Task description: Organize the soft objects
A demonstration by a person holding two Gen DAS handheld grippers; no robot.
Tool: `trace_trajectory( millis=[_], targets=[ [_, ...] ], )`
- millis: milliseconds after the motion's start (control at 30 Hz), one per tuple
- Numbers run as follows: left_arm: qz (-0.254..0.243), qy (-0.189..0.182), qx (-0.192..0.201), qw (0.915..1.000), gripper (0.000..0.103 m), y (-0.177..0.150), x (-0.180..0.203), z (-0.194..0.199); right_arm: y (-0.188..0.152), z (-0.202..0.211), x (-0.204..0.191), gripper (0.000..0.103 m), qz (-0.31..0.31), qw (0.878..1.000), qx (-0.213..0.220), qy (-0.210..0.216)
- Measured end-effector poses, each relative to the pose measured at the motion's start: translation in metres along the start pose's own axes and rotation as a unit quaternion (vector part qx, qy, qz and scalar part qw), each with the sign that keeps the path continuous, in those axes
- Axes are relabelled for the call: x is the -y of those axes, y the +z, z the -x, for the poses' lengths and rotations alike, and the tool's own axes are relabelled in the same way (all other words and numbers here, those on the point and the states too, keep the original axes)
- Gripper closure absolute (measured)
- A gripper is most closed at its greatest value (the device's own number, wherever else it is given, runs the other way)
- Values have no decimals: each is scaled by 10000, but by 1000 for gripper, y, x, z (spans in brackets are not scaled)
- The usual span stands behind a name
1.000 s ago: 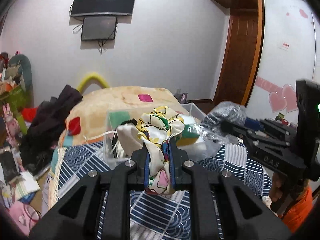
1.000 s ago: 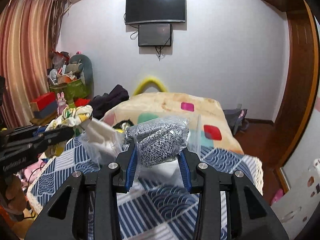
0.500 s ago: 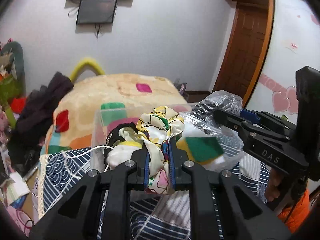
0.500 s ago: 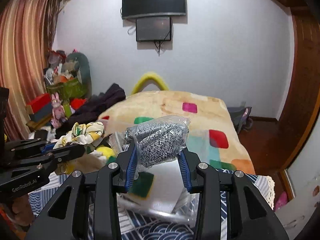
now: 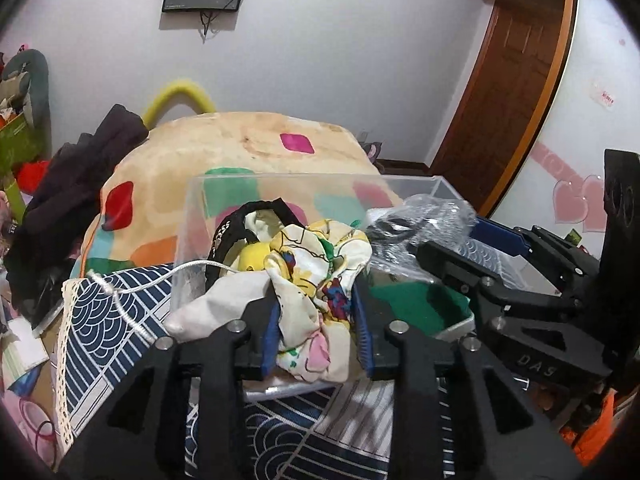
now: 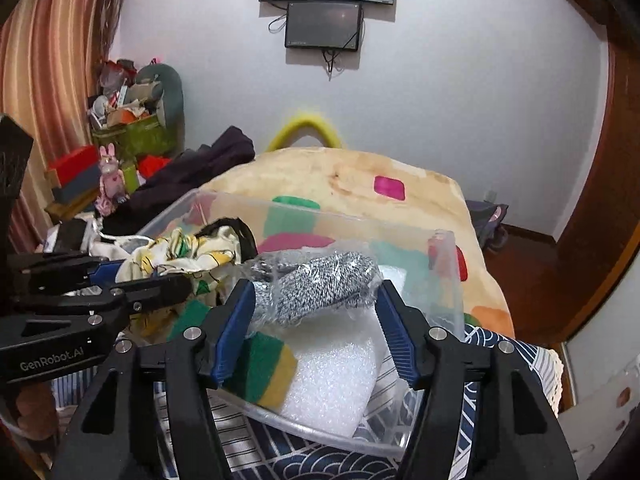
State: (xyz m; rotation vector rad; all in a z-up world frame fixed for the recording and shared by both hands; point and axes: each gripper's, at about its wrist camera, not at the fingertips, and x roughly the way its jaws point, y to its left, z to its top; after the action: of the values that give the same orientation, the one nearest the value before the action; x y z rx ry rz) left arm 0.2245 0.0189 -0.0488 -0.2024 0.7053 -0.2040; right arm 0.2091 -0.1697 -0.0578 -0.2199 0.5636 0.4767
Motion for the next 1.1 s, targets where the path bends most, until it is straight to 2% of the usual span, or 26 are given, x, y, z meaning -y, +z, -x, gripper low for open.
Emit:
trace_trajectory(
  millis=[233, 367, 600, 667, 733, 900, 967, 1100],
  targets=[
    [-151, 101, 353, 9992, 65, 3, 12, 36, 8, 35, 4, 38, -137, 9992, 382, 33],
    [-206, 144, 636, 9977, 54, 4, 18, 62, 13, 55, 1, 37, -150, 9980, 611, 65],
    [-358, 145, 971, 9945, 53, -1, 28, 111, 15, 98, -6, 33, -178, 9935, 1125, 71],
    [-415, 190, 1144, 9924, 42, -4, 31, 127, 15, 111, -9, 26, -180, 9916, 1275, 86],
    [-470, 209, 1342, 9896, 36, -9, 36, 144, 13, 119, -11, 21, -212, 9897, 1412, 76],
    [-625, 158, 1588, 9852, 27, -18, 45, 174, 2, 140, -15, 19, -349, 9854, 1660, 159],
    [-653, 161, 1730, 9826, 20, -23, 49, 183, -2, 144, -16, 13, -410, 9841, 1716, 180],
    [-742, 253, 1905, 9786, 14, -32, 57, 195, -9, 150, -16, 9, -536, 9821, 1797, 158]
  ],
)
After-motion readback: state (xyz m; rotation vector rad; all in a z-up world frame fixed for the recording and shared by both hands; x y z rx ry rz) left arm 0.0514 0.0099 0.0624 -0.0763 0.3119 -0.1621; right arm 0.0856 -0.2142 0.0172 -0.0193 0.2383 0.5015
